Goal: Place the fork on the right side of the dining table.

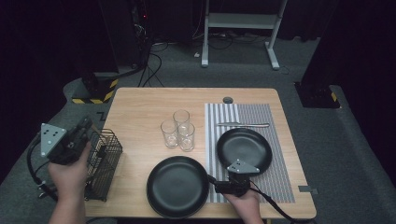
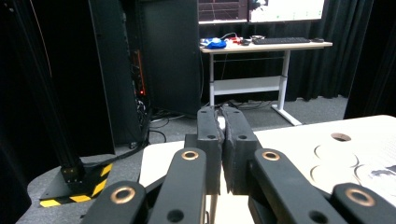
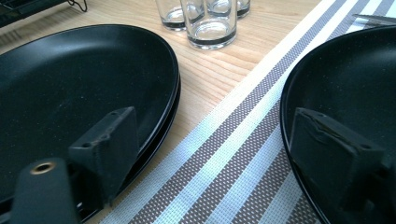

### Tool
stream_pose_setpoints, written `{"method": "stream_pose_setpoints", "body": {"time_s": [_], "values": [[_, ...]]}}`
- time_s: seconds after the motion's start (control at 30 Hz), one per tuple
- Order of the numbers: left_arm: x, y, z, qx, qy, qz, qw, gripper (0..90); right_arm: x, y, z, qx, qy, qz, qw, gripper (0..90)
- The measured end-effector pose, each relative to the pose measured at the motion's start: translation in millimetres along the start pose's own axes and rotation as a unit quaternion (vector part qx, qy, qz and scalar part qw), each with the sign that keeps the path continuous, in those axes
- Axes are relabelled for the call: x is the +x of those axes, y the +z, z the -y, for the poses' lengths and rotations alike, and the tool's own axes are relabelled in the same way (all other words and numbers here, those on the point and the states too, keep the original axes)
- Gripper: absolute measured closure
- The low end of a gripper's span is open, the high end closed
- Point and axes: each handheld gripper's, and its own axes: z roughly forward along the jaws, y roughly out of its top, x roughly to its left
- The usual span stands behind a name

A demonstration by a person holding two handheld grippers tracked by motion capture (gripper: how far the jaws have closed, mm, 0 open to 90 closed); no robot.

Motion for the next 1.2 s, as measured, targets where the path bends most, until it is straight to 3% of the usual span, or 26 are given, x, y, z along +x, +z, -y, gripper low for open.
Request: {"method": "stream_pose_setpoints", "body": {"time_s": [0.23, 0.67, 1.2], "values": [[-1.5, -2.4, -5.1, -0.009, 0.000, 0.000, 1.0000, 86.4, -0.9, 1.1, 0.8, -0.002, 0.007, -0.011, 0.9999, 15.3], [-7.3, -7.4, -17.6, -0.022, 0.008, 0.004, 0.9997, 86.5, 2.2, 0.0, -1.5, -0.012, -0.011, -0.024, 0.9996, 14.3], [-22.8, -9.0, -26.2, -0.036, 0.007, 0.022, 0.9991, 86.5, 3.7, -0.4, -4.5, -0.001, -0.001, -0.019, 0.9998, 14.2]]}}
